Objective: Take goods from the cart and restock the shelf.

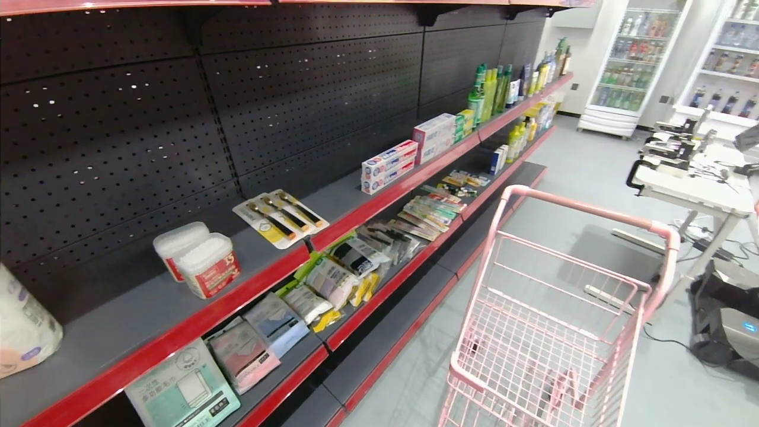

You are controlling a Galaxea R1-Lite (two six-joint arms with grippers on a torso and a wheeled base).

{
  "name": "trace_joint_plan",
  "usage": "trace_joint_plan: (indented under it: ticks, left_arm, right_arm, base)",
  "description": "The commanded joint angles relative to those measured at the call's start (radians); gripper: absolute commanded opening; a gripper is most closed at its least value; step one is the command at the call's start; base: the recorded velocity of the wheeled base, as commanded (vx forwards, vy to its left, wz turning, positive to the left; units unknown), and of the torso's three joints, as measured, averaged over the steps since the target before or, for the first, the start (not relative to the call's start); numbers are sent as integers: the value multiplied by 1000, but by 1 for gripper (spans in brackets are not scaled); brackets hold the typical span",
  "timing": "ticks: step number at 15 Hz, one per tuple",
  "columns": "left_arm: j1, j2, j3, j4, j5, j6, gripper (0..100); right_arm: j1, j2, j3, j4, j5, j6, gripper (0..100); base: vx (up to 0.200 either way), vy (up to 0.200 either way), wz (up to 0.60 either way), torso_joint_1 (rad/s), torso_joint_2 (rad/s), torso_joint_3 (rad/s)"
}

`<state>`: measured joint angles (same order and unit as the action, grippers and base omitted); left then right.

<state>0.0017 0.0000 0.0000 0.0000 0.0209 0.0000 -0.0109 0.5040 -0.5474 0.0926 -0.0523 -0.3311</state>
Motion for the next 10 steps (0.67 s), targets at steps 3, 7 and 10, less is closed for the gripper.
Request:
trace_joint_plan:
  ticks: [3, 7, 10]
  left_arm:
    - [0, 2, 0, 0, 1, 0, 100]
    - [0, 2, 0, 0, 1, 0, 100]
    - [0, 2, 0, 0, 1, 0, 100]
  right_arm:
    - [0, 31, 0, 3, 2, -9, 0]
    - [0, 36, 0, 3, 3, -11, 0]
    - [0, 34, 11, 4, 3, -11, 0]
  base:
    - [0, 0, 600, 17, 1, -5]
    - [0, 0, 600, -2, 0, 2]
    - [0, 0, 600, 4, 4, 6]
